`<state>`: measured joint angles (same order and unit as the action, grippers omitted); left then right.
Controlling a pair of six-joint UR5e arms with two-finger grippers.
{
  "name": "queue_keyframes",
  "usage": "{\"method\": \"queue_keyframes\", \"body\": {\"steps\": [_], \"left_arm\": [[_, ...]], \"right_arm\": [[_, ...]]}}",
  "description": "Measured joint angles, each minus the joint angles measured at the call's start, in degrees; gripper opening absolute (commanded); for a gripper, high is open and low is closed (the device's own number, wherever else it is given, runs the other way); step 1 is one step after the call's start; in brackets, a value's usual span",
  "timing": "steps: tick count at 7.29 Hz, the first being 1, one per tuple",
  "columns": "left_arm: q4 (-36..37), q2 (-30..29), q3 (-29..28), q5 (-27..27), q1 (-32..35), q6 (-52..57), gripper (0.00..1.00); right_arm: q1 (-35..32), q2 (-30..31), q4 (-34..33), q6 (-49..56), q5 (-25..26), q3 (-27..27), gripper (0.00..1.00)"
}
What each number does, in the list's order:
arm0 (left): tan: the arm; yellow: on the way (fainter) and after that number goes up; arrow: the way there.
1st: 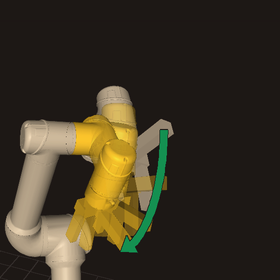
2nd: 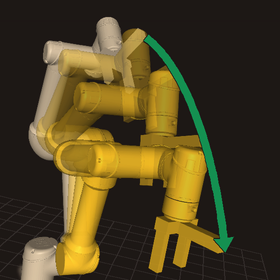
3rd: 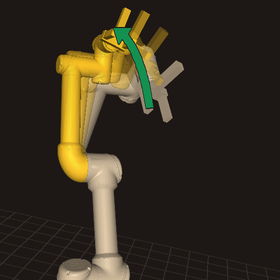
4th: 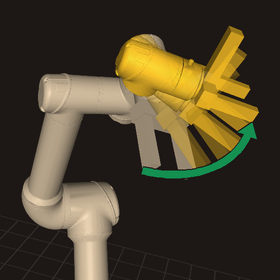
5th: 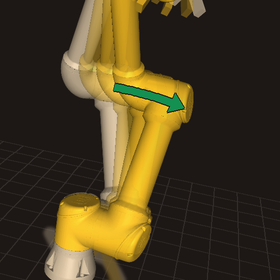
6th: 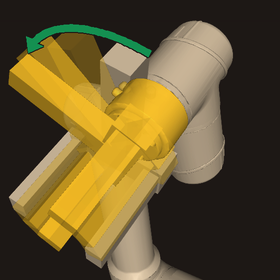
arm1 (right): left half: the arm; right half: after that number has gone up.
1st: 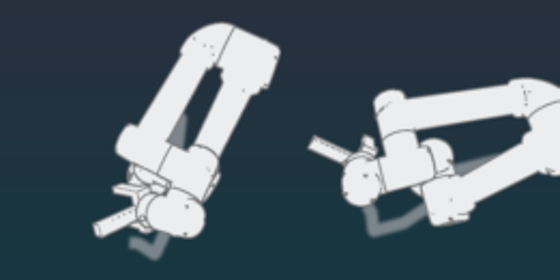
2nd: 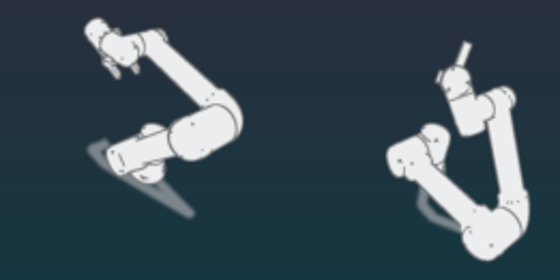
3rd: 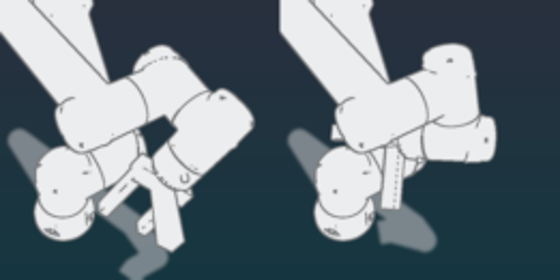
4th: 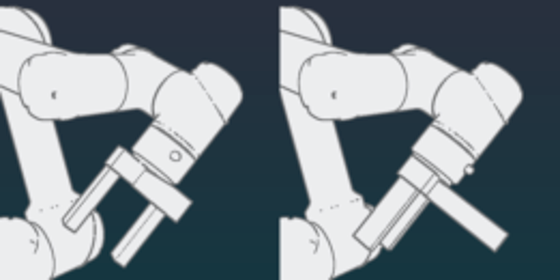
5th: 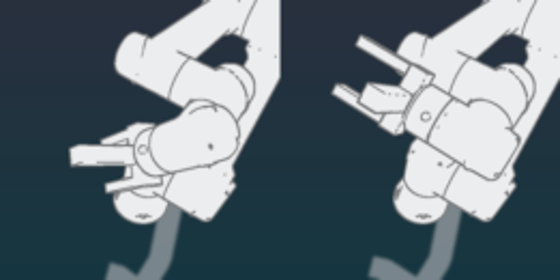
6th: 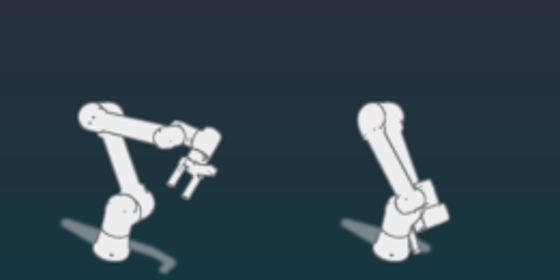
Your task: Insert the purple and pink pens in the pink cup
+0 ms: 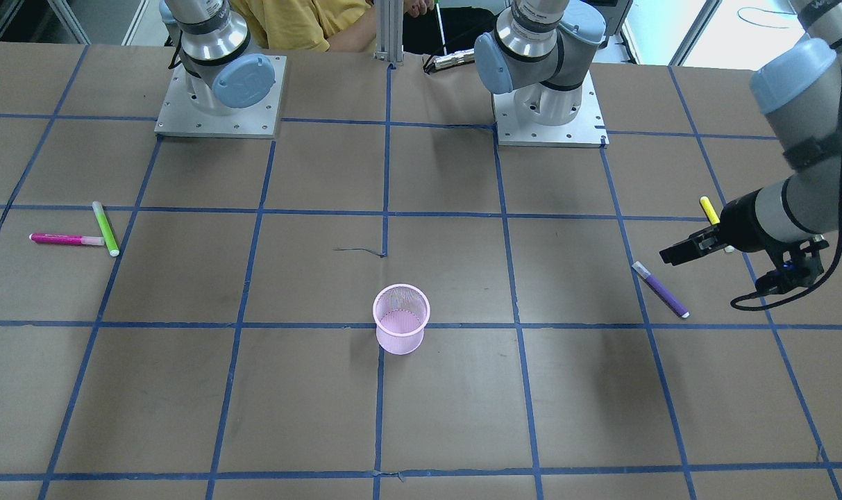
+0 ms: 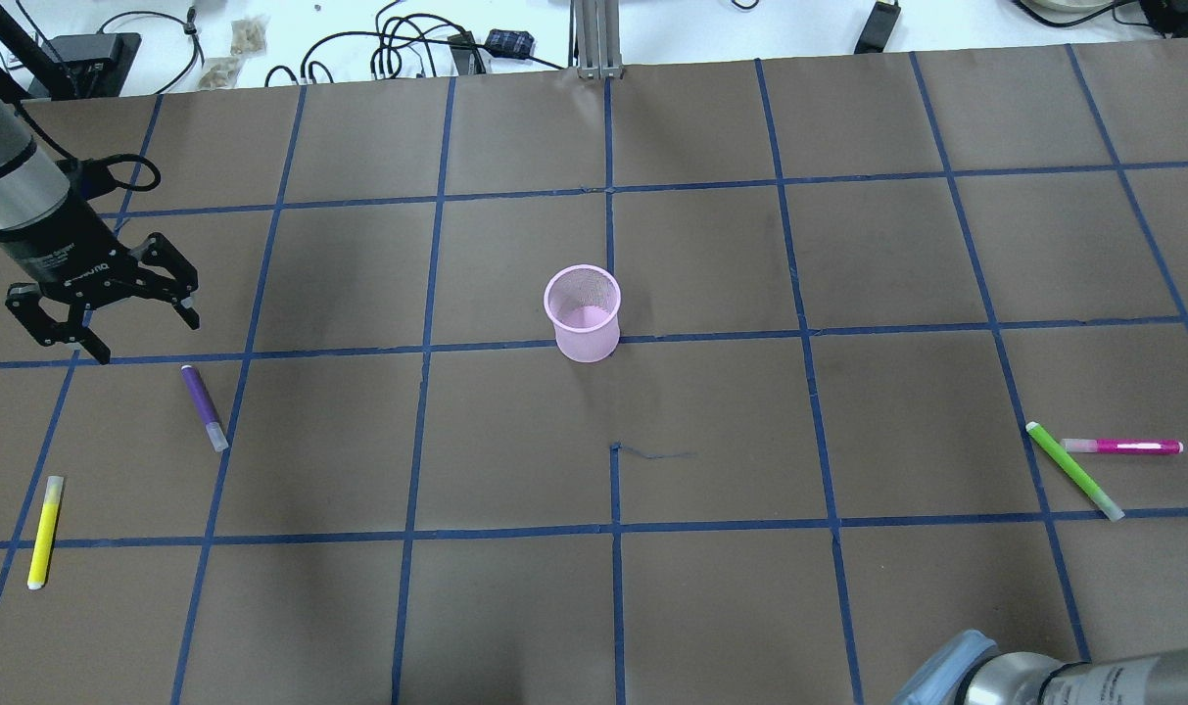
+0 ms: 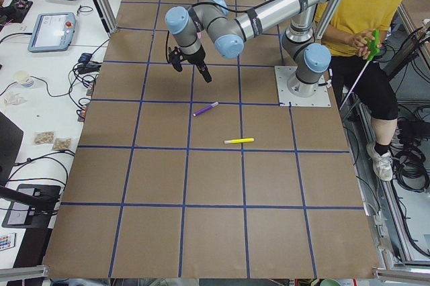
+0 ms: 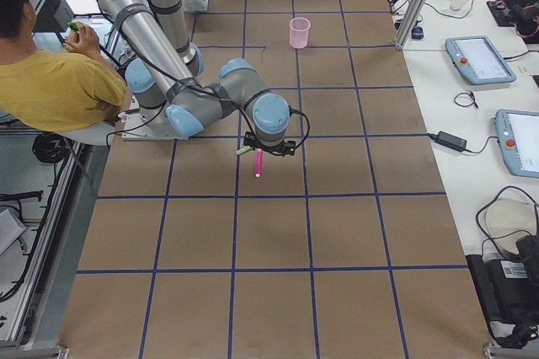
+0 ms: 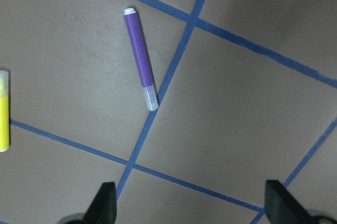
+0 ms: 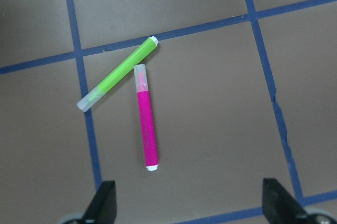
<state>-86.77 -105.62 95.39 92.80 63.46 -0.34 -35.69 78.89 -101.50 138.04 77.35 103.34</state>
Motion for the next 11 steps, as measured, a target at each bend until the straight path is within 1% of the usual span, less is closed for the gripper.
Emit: {"method": "queue_keyframes", "body": {"steps": [1, 2, 3, 4, 6, 7, 8, 9, 10, 11], "left_arm": [[2.1, -3.6, -0.7, -1.3, -1.9, 0.2, 1.00], [3.0, -6.7, -2.0, -3.6, -3.3, 0.2, 1.00], [3.1, -8.7, -3.4, -4.9, -3.9, -0.1, 1.00], [3.1, -10.3, -3.9, -5.2, -4.1, -0.2, 1.00], [2.6, -12.1, -3.7, -5.0, -4.4, -0.3, 1.00], [1.9, -12.7, -3.8, -5.3, -4.5, -0.5, 0.99], [1.8, -13.7, -4.2, -5.5, -4.6, -0.9, 0.94], [2.2, -14.7, -4.5, -5.6, -4.7, -1.0, 0.94], [2.3, -15.2, -4.5, -5.6, -4.7, -1.1, 0.94], [2.4, -15.5, -4.4, -5.6, -4.8, -1.0, 0.94]], "right_arm": [[1.5, -3.1, -2.3, 6.6, -3.9, 1.8, 0.95], [2.6, -6.9, -2.8, 10.2, -6.3, 2.8, 0.94], [3.8, -9.8, -2.4, 11.9, -7.4, 3.6, 0.88], [5.0, -11.4, -1.7, 13.2, -7.6, 4.5, 0.86], [6.2, -12.5, -1.2, 16.0, -7.5, 5.6, 0.85], [6.4, -12.6, -1.5, 16.5, -7.5, 6.4, 0.81], [6.4, -12.6, -1.8, 16.9, -7.4, 7.3, 0.73], [6.4, -12.6, -2.0, 17.5, -7.4, 7.9, 0.58], [6.5, -12.6, -2.2, 18.3, -7.4, 8.1, 0.37], [6.5, -12.6, -2.3, 18.9, -7.5, 8.1, 0.22]]}}
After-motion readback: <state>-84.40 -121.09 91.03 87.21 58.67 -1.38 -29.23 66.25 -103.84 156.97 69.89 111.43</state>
